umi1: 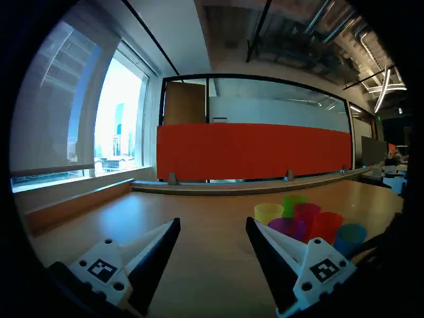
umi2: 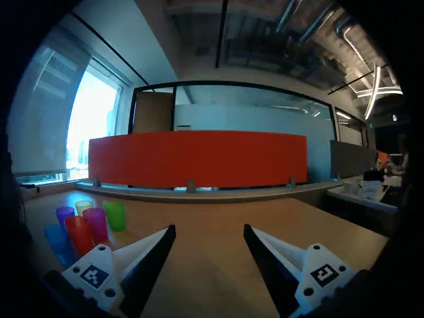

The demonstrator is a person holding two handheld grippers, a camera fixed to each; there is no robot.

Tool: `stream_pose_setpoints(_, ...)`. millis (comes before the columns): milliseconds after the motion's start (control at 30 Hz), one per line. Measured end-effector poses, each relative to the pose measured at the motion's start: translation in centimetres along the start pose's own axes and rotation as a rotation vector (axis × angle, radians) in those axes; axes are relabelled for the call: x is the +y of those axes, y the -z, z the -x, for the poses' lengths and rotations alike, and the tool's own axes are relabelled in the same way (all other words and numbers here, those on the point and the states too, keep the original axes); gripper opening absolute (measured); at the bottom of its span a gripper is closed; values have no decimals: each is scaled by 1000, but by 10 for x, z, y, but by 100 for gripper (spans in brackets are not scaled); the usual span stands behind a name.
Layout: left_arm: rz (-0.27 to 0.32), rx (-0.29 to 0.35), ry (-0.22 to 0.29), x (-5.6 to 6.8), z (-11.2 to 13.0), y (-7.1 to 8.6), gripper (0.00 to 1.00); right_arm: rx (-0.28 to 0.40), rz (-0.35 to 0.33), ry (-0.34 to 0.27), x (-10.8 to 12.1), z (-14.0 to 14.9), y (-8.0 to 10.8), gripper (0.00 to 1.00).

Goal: Pour water

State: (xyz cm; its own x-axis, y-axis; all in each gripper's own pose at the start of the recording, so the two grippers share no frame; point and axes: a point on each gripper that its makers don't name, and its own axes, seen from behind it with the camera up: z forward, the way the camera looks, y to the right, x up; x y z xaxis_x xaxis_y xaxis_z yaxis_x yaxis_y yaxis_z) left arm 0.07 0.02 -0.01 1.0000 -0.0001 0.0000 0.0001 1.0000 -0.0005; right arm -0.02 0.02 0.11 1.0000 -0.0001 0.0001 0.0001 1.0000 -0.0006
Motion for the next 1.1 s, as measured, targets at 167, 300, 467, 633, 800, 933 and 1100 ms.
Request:
stream_pose_setpoints(167,9,-1,0,1,-2,0,92,0,1,1,1,2,-1,99)
stream_pose_setpoints(300,16,-10,3,2,0,0,92,-5,4,-10,4,-2,-1,99)
stream_pose_setpoints(467,22,-10,7,2,-5,1,91,12,1,-6,7,-17,0,99)
stream_pose_setpoints(633,39,-2,5,5,-21,1,92,21,-4,20,6,-32,-2,99)
stream_pose_setpoints(800,56,6,11,8,-41,-1,92,35,-19,44,1,-54,-4,99)
stream_pose_setpoints(933,68,7,8,8,-57,-2,92,47,-31,61,-5,-73,-7,99)
stream_pose_setpoints(1100,72,17,-9,6,-81,-6,92,55,-42,71,-12,-94,-12,99)
